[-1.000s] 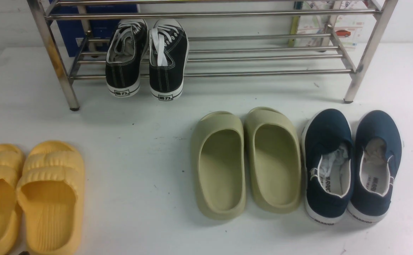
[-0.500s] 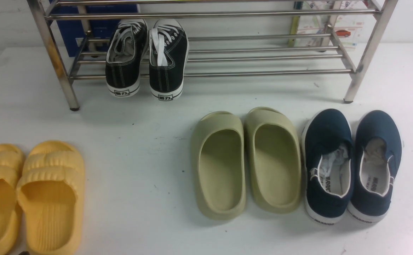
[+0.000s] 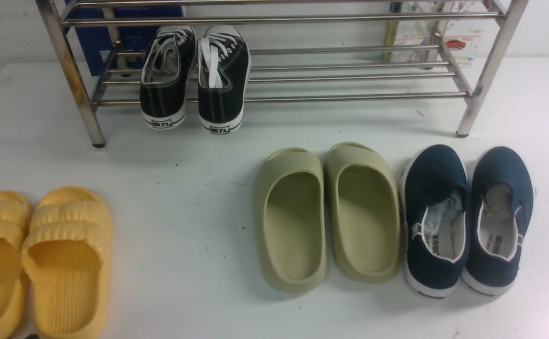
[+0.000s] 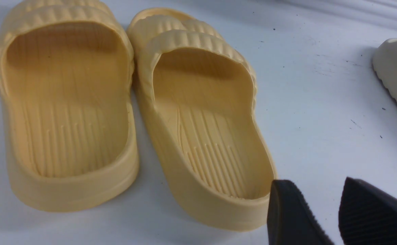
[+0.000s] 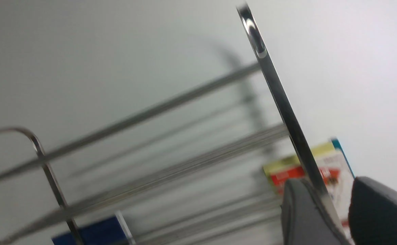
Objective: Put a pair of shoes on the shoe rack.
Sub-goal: Use the right arm to grab the shoe closest to it
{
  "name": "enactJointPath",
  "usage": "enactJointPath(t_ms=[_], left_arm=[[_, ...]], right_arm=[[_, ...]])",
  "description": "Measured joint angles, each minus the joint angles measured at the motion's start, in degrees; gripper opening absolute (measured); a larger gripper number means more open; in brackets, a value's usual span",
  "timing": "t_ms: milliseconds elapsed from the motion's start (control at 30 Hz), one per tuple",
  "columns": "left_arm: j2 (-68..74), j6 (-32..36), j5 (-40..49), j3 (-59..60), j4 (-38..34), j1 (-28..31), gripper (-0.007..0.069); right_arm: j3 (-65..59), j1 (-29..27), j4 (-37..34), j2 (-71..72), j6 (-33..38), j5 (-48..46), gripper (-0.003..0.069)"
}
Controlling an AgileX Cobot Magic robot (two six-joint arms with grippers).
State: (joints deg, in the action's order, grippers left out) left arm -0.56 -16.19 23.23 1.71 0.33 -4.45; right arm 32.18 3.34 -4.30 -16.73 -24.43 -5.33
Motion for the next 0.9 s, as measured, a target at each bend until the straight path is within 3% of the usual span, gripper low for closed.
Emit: enactJointPath(t_ms=[100, 233, 433, 600, 667, 767, 900], left_arm=[[0.0, 0.0, 0.0, 0.0, -0.3, 0.0, 0.0238], [0.0, 0.0, 0.0, 0.0, -0.3, 0.0, 0.0238], [0.0, 0.0, 0.0, 0.0, -0.3, 0.0, 0.0238], [0.0, 0.0, 0.0, 0.0, -0.3, 0.0, 0.0238], [0.0, 0.0, 0.0, 0.0, -0.3, 0.0, 0.0238], [0.0, 0.0, 0.0, 0.0, -0.3, 0.0, 0.0238], [0.0, 0.0, 0.0, 0.0, -0.3, 0.0, 0.0238]], right_arm=[[4.0, 0.0, 4.3, -10.7, 0.8, -10.8, 0.0239], [4.0, 0.0, 6.1, -20.3, 1.7, -16.4, 0.0239], [5.5, 0.0, -2.5, -30.3, 7.1, -22.0, 0.0239], [14.4, 0.2, -15.1, -41.6, 22.9, -35.6, 0.0239], [16.5, 0.7, -16.5, -44.3, 24.4, -37.6, 0.024], [20.2, 5.8, -16.0, -51.7, 22.7, -40.3, 0.0258], [23.0, 16.1, -5.8, -59.9, 8.3, -40.3, 0.0314]])
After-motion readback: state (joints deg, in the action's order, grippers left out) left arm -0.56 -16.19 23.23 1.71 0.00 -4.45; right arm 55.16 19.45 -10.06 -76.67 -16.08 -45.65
